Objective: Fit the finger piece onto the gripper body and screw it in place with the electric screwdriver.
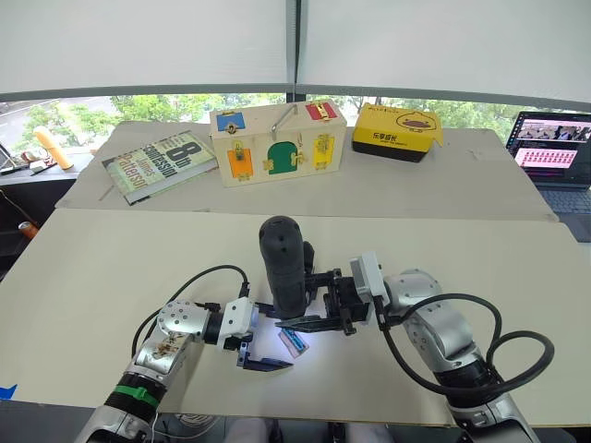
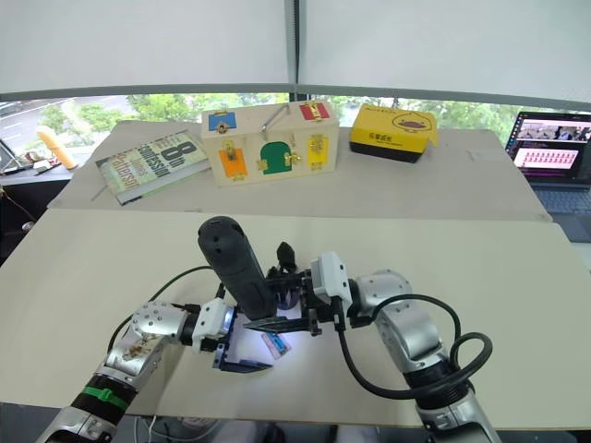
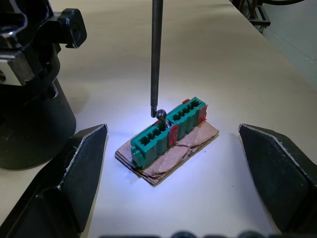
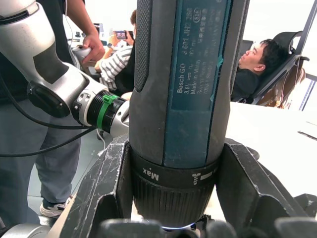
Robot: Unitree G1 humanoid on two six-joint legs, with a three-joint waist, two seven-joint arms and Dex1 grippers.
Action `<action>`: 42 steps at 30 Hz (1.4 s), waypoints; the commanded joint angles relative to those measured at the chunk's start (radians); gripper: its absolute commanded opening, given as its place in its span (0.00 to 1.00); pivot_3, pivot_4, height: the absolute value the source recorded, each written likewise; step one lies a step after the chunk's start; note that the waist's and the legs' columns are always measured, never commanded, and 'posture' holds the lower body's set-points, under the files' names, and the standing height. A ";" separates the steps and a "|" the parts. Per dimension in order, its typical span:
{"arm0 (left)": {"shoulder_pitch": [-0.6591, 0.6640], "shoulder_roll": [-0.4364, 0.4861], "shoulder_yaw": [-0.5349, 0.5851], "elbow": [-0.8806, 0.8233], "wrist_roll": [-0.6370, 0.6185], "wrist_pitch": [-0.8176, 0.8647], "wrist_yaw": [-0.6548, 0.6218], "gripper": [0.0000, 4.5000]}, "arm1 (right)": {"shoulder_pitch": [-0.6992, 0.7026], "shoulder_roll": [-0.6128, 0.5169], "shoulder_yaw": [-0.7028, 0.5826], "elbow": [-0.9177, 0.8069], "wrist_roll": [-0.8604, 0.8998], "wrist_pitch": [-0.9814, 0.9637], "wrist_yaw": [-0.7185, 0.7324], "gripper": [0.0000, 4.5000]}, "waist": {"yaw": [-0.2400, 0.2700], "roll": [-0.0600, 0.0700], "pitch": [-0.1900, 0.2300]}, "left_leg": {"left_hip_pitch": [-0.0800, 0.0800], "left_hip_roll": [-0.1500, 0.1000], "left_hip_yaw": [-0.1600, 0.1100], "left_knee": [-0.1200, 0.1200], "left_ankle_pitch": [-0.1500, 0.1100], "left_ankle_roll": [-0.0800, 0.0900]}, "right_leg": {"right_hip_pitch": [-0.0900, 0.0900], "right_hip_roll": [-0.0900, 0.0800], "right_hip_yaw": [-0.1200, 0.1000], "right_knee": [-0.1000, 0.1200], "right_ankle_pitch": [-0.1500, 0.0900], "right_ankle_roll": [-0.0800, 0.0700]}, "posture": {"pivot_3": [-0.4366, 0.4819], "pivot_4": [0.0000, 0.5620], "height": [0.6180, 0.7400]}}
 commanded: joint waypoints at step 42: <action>0.019 0.002 -0.036 0.035 0.037 0.045 0.017 1.00 | -0.014 -0.012 -0.005 -0.041 0.039 0.022 -0.001 0.43 | 0.000 0.000 0.000 | -0.001 0.000 0.000 0.000 -0.001 0.002 | 0.000 -0.008 -0.002 -0.001 0.000 0.001 | 0.48 0.27 1.00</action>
